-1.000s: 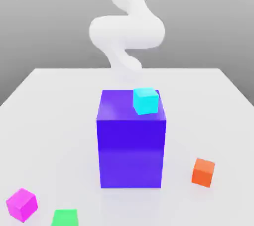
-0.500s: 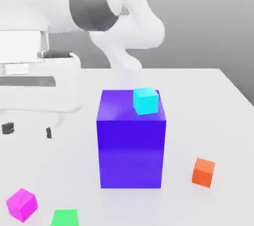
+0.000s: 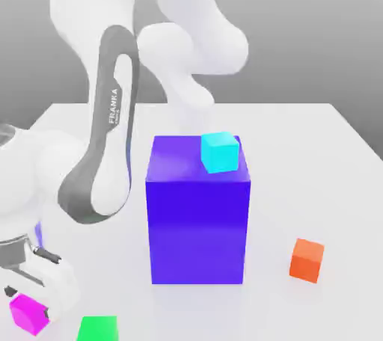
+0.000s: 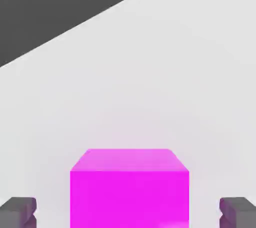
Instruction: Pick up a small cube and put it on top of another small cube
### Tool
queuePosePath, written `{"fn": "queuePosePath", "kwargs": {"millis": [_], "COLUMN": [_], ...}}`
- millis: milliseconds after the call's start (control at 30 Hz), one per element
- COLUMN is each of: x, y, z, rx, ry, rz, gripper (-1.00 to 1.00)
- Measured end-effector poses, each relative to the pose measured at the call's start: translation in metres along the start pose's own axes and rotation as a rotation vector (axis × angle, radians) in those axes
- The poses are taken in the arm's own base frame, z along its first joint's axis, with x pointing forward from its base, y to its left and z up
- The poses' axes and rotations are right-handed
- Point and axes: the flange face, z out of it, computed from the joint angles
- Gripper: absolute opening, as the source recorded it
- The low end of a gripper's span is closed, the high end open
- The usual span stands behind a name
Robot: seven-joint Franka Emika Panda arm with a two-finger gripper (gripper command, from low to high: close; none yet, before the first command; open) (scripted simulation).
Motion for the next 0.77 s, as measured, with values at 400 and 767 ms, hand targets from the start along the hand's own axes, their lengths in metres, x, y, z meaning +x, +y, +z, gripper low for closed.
{"fn": "queuePosePath", "kwargs": {"millis": [400,767], "x": [-0.033,-0.095], "y": [-0.035,-0.09], "z": [-0.075,-0.053], "rx": [0.003,0.001], "ry": [-0.012,-0.002], "rz": [-0.055,-0.152], "gripper": [-1.0,1.0]}}
